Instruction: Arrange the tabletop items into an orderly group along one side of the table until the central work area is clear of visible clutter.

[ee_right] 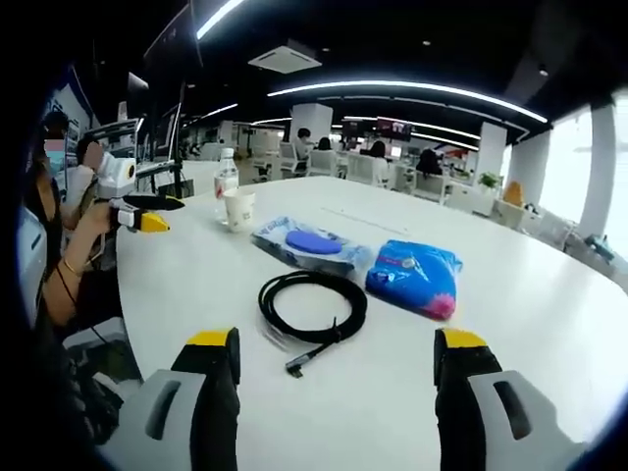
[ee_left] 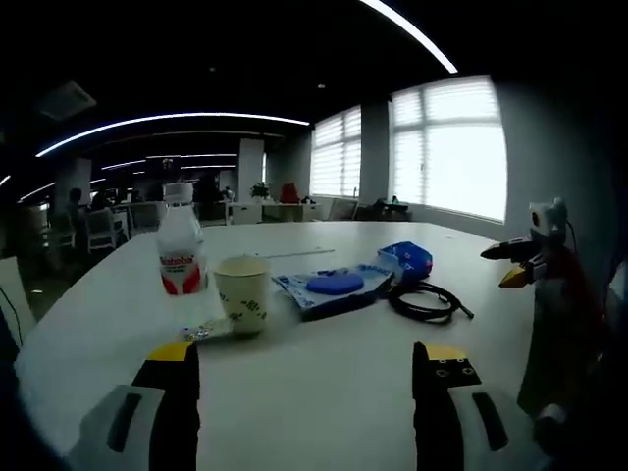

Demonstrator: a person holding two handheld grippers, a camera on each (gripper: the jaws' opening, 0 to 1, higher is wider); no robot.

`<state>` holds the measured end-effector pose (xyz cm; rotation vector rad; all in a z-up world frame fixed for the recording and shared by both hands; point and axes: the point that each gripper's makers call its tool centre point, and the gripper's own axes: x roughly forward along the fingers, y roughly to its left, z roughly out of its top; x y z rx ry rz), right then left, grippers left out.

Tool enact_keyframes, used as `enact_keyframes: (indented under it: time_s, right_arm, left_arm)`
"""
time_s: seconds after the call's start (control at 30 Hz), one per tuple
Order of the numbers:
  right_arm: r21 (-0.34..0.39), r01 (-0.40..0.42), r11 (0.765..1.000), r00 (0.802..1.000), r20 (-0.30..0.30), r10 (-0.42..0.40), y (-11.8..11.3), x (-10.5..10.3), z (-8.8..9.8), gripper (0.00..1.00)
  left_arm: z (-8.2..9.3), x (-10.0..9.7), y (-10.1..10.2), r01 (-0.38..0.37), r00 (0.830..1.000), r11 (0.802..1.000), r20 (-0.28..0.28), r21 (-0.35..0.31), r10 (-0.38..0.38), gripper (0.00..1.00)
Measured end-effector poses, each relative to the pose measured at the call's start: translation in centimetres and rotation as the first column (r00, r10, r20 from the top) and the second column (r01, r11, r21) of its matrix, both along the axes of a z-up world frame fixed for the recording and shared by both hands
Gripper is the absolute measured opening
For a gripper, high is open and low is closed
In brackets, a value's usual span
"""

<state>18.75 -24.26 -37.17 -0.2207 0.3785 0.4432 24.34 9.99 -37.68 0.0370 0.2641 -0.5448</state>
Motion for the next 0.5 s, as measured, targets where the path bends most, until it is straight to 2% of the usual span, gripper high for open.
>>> enact_keyframes:
  time_s: [0.17, 0.3, 0.5]
  right_arm:
    - [-0.039, 0.014, 0.999, 1.000, 0.008, -0.014, -0.2, -1.0, -0.1, 0.79]
    - [-0.035, 0.010, 0.999, 1.000, 0.012, -0.009, -0.3, -1.8, 0.0, 0.79]
    - [-0.046, 0.011, 0.999, 1.000, 0.011, -0.010, -0.1, -2.5, -0.1, 0.79]
  left_arm:
    - [-0.1, -0.8, 0.5, -0.005, 1.000, 1.000, -0.008, 0.005, 0.005, 0.89]
    - [-0.1, -1.2, 0.9, -0.012, 1.000, 1.000, -0.009, 0.024, 0.012, 0.89]
    - [-0.3, -1.8, 1.5, -0.030, 0.999, 0.999, -0.011, 0.019, 0.030, 0.90]
